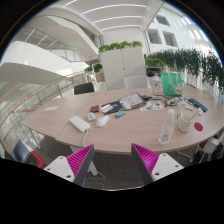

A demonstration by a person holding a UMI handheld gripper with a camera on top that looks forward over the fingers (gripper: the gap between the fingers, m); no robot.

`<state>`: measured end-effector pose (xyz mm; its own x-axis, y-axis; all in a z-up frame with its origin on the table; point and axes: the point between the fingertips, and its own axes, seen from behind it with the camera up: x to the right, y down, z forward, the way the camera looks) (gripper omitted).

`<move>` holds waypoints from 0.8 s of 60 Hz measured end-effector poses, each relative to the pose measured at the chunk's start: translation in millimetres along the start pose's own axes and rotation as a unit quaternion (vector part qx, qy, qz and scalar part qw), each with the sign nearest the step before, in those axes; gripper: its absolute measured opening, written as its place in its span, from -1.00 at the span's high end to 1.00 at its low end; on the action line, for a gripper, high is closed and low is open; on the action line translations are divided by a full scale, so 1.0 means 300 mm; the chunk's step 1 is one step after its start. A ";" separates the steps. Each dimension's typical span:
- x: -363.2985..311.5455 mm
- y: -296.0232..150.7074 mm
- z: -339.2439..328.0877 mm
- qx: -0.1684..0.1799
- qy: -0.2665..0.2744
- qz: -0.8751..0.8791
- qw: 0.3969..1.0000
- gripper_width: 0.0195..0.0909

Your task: Pour water

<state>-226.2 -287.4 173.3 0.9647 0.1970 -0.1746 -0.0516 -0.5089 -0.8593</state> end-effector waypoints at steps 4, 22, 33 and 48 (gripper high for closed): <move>0.018 0.005 0.006 0.001 0.008 -0.002 1.000 -0.79; 0.254 0.074 0.123 0.028 0.027 0.011 0.999 -0.79; 0.578 0.034 0.198 0.135 0.064 -0.023 0.989 -0.77; 0.846 -0.027 0.504 0.171 0.078 0.000 0.982 -0.77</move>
<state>-19.8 -106.6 63.1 0.9911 0.0517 -0.1224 -0.1104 -0.1920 -0.9752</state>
